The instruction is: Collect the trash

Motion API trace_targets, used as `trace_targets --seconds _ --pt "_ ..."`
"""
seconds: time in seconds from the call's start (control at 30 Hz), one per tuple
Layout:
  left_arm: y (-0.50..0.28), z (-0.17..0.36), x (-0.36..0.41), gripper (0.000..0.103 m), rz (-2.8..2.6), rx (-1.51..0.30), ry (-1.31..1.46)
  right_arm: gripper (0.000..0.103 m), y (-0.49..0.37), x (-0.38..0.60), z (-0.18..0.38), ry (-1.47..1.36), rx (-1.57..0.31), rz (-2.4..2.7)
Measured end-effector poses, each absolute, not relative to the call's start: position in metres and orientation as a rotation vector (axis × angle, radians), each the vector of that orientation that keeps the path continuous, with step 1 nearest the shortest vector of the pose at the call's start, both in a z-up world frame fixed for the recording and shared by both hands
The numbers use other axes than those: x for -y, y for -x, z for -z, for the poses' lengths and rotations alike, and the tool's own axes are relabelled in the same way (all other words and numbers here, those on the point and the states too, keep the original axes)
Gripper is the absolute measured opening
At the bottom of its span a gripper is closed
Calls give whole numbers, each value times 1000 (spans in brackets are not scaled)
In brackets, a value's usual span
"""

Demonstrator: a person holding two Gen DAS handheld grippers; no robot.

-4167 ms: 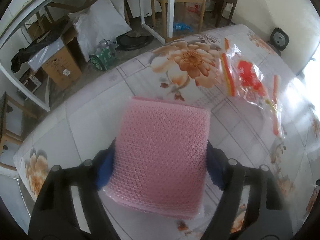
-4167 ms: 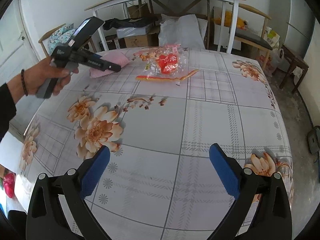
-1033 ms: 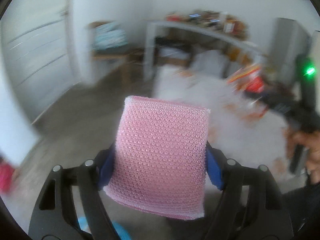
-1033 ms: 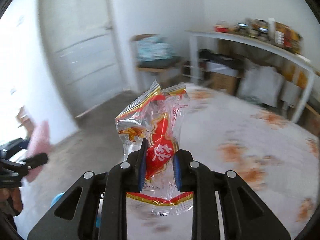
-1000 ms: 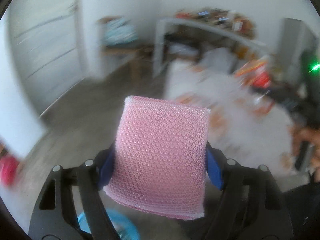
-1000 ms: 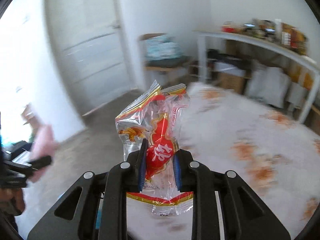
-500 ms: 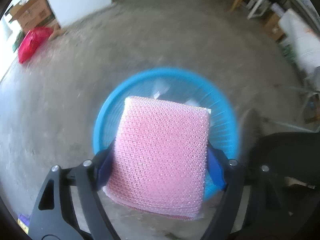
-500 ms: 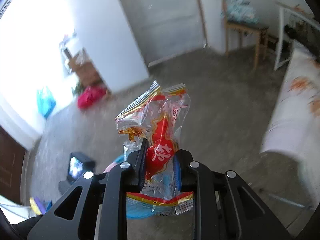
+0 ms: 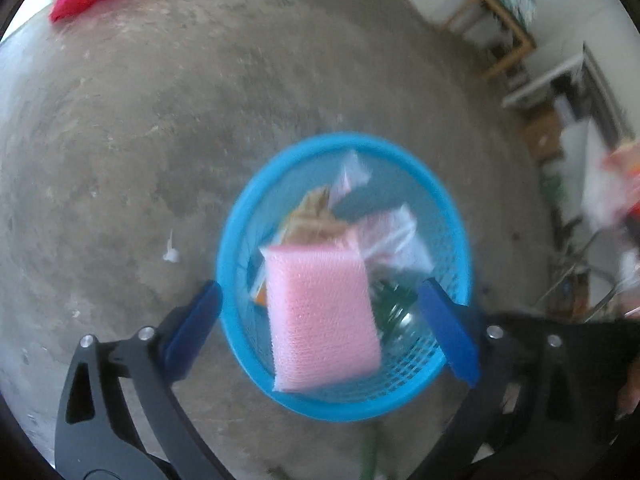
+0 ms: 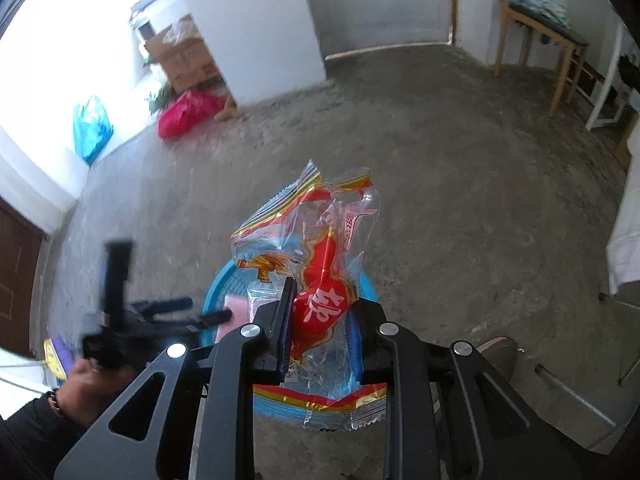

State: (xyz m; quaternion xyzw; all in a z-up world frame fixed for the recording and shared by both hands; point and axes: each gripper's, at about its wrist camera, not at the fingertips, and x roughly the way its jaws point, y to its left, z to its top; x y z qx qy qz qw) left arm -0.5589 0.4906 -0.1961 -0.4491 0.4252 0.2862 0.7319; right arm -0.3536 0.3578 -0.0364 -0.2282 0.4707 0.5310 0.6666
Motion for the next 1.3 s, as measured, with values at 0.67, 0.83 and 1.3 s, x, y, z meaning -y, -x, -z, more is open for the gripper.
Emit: trace_targets --seconds 0.67,0.83,1.3 --pt "588 171 -486 95 -693 -841 990 72 394 -426 170 784 -1213 -1181" --pt "580 171 -483 95 -689 -858 973 97 387 -423 166 753 -1205 -1172" --pt "552 127 -441 95 -758 -950 739 97 386 -385 86 664 -1061 -1156"
